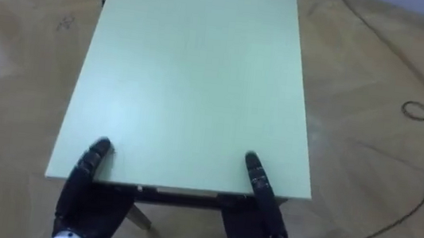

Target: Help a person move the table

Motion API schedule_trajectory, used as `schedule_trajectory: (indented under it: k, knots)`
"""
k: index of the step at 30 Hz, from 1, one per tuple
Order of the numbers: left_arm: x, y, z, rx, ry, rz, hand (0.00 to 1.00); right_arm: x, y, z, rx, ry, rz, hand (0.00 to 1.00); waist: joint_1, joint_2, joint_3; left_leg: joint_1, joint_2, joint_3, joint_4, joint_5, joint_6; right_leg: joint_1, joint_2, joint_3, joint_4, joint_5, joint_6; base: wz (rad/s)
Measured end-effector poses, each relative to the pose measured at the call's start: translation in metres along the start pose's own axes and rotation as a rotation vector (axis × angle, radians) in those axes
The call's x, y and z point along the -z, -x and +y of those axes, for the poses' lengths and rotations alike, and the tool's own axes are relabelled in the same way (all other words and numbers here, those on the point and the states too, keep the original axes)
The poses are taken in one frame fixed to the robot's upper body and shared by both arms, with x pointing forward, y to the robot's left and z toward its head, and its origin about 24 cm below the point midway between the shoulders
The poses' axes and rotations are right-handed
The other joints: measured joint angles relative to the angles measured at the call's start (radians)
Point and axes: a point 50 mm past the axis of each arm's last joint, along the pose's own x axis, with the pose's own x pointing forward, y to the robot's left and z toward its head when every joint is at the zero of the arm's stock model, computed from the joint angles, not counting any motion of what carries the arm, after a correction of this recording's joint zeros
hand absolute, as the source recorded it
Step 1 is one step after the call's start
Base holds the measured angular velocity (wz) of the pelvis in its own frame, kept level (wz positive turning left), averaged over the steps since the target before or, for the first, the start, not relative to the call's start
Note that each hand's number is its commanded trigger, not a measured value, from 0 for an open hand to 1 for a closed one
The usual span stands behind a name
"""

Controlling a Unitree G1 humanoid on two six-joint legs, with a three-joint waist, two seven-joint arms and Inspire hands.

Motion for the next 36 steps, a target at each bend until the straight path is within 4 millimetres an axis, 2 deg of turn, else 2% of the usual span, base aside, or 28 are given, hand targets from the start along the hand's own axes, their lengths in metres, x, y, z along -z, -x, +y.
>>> schedule_trajectory:
  k: [1,2,3,4,5,7,10,13,16,17,19,20,21,22,23,24,25,26,28,30,33,34,36]
  knots:
    - [0.001,-0.001,-0.002,0.007,0.002,0.003,1.00,-0.001,0.000,0.001,-0.006,0.002,-0.008,1.00,-0.004,0.005,0.0011,-0.012,0.000,0.032,-0.007,0.020,0.003,0.006,-0.007,-0.039,0.000,-0.004,-0.001,1.12]
    - [0.001,-0.002,-0.002,0.006,0.003,0.008,1.00,-0.001,0.000,0.001,-0.006,0.003,-0.012,1.00,-0.006,0.008,0.0005,-0.012,0.000,0.083,-0.017,0.035,0.010,0.021,-0.011,-0.073,0.000,-0.010,-0.002,1.09]
    - [0.002,-0.002,-0.001,0.005,0.002,0.010,1.00,-0.002,0.000,0.001,-0.004,0.003,-0.013,1.00,-0.007,0.009,0.0003,-0.011,0.001,0.106,-0.018,0.038,0.013,0.030,-0.012,-0.081,0.000,-0.014,0.000,0.99]
    - [0.002,-0.001,-0.001,0.003,0.002,0.015,1.00,-0.003,0.001,0.000,-0.001,0.004,-0.016,1.00,-0.006,0.015,0.0011,-0.011,0.007,0.149,-0.014,0.041,0.017,0.044,-0.013,-0.092,0.000,-0.019,0.004,0.79]
    - [0.002,-0.001,0.000,0.001,0.002,0.016,1.00,-0.003,0.001,0.000,0.001,0.004,-0.017,1.00,0.004,0.020,0.0011,-0.013,0.008,0.159,-0.009,0.044,0.020,0.052,-0.013,-0.091,0.001,-0.023,0.005,0.66]
    - [0.002,-0.001,0.000,0.001,0.004,0.015,1.00,-0.003,0.001,0.000,-0.001,0.007,-0.017,1.00,0.040,0.022,0.0003,-0.014,0.007,0.158,-0.008,0.045,0.022,0.055,-0.017,-0.092,0.009,-0.028,0.008,0.29]
    - [0.002,-0.001,0.000,0.001,0.003,0.007,1.00,-0.003,0.001,0.000,0.000,0.009,-0.016,1.00,0.072,0.021,0.0005,-0.014,-0.003,0.148,-0.007,0.051,0.032,0.061,-0.031,-0.093,0.032,-0.031,0.013,0.35]
    - [-0.001,-0.001,0.000,-0.001,-0.003,0.004,1.00,0.000,0.001,0.000,0.001,0.004,-0.007,1.00,0.080,0.018,0.0023,-0.024,-0.017,0.141,-0.002,0.059,0.046,0.065,-0.049,-0.091,0.057,-0.034,0.018,0.43]
    - [-0.003,0.000,0.001,-0.004,-0.005,-0.003,1.00,0.003,0.001,0.001,0.004,-0.004,-0.001,1.00,0.105,0.010,0.0051,-0.034,-0.027,0.138,0.004,0.058,0.063,0.051,-0.070,-0.091,0.102,-0.038,0.024,0.28]
    - [-0.003,0.000,0.001,-0.004,-0.002,-0.005,1.00,0.003,0.001,0.001,0.004,-0.005,0.000,1.00,0.105,0.005,0.0068,-0.040,-0.037,0.124,0.008,0.060,0.071,0.046,-0.084,-0.089,0.128,-0.043,0.033,0.45]
    - [-0.001,0.000,0.002,-0.012,0.010,-0.007,1.00,0.003,0.001,0.000,0.014,-0.004,0.001,1.00,0.103,0.004,0.0078,-0.040,-0.044,0.086,0.013,0.059,0.084,0.025,-0.108,-0.070,0.211,-0.045,0.035,0.56]
    - [-0.001,0.001,0.003,-0.021,0.010,-0.009,1.00,0.004,0.001,-0.001,0.022,-0.006,0.004,1.00,0.096,0.005,0.0105,-0.042,-0.054,0.039,0.027,0.055,0.092,-0.007,-0.120,-0.022,0.283,-0.057,0.023,0.72]
    - [-0.002,0.001,0.003,-0.025,0.007,-0.010,1.00,0.005,0.002,-0.001,0.027,-0.010,0.005,1.00,0.090,0.003,0.0111,-0.045,-0.060,0.010,0.034,0.054,0.093,-0.018,-0.107,0.023,0.289,-0.074,0.015,0.98]
    - [-0.002,0.001,0.004,-0.030,0.007,-0.016,1.00,0.007,0.003,-0.002,0.029,-0.008,0.004,1.00,0.082,-0.001,0.0098,-0.059,-0.075,-0.048,0.046,0.054,0.094,-0.040,-0.056,0.127,0.224,-0.124,-0.001,1.26]
    - [-0.002,0.001,0.004,-0.031,0.006,-0.017,1.00,0.008,0.002,-0.001,0.026,-0.010,0.000,1.00,0.060,-0.003,0.0101,-0.074,-0.098,-0.101,0.059,0.055,0.097,-0.058,-0.017,0.205,0.150,-0.131,-0.004,1.37]
    - [-0.002,0.001,0.004,-0.031,0.003,-0.015,1.00,0.008,0.002,-0.001,0.025,-0.010,-0.001,1.00,0.046,-0.004,0.0103,-0.082,-0.114,-0.131,0.067,0.056,0.098,-0.072,-0.006,0.236,0.128,-0.129,0.003,1.61]
    - [-0.001,0.002,0.005,-0.039,-0.005,-0.009,1.00,0.007,0.004,-0.003,0.036,-0.009,-0.006,1.00,0.016,-0.004,0.0043,-0.084,-0.138,-0.168,0.072,0.068,0.100,-0.065,-0.009,0.230,0.135,-0.128,0.008,1.23]
    - [0.000,0.003,0.005,-0.040,-0.006,-0.014,1.00,0.006,0.004,-0.003,0.036,-0.006,-0.005,1.00,0.028,-0.005,0.0031,-0.079,-0.149,-0.186,0.064,0.072,0.098,-0.048,-0.010,0.204,0.124,-0.124,0.015,0.97]
    - [0.000,0.003,0.005,-0.037,-0.005,-0.023,1.00,0.006,0.002,-0.002,0.031,-0.004,-0.004,1.00,0.044,-0.010,0.0013,-0.075,-0.156,-0.215,0.056,0.076,0.096,-0.012,-0.009,0.177,0.104,-0.120,0.019,0.57]
    - [-0.001,0.003,0.003,-0.032,-0.004,-0.026,1.00,0.006,0.001,-0.001,0.025,-0.002,-0.004,1.00,0.049,-0.015,-0.0011,-0.074,-0.158,-0.231,0.053,0.078,0.097,0.017,-0.002,0.188,0.078,-0.120,0.019,0.66]
    - [-0.002,0.003,0.002,-0.027,-0.012,-0.039,1.00,0.008,0.000,0.001,0.021,-0.004,0.000,1.00,0.053,-0.026,-0.0073,-0.068,-0.157,-0.226,0.038,0.079,0.099,0.041,0.015,0.219,0.045,-0.110,0.014,0.47]
    - [-0.002,0.003,0.002,-0.027,-0.012,-0.040,1.00,0.007,-0.001,0.001,0.020,-0.003,0.000,1.00,0.068,-0.027,-0.0072,-0.061,-0.154,-0.226,0.031,0.079,0.099,0.051,0.024,0.239,0.029,-0.097,0.010,0.29]
    - [-0.002,0.003,0.002,-0.027,-0.010,-0.040,1.00,0.007,-0.002,0.002,0.021,0.002,0.003,1.00,0.087,-0.029,-0.0069,-0.051,-0.153,-0.227,0.018,0.079,0.099,0.063,0.028,0.246,0.013,-0.086,0.008,0.13]
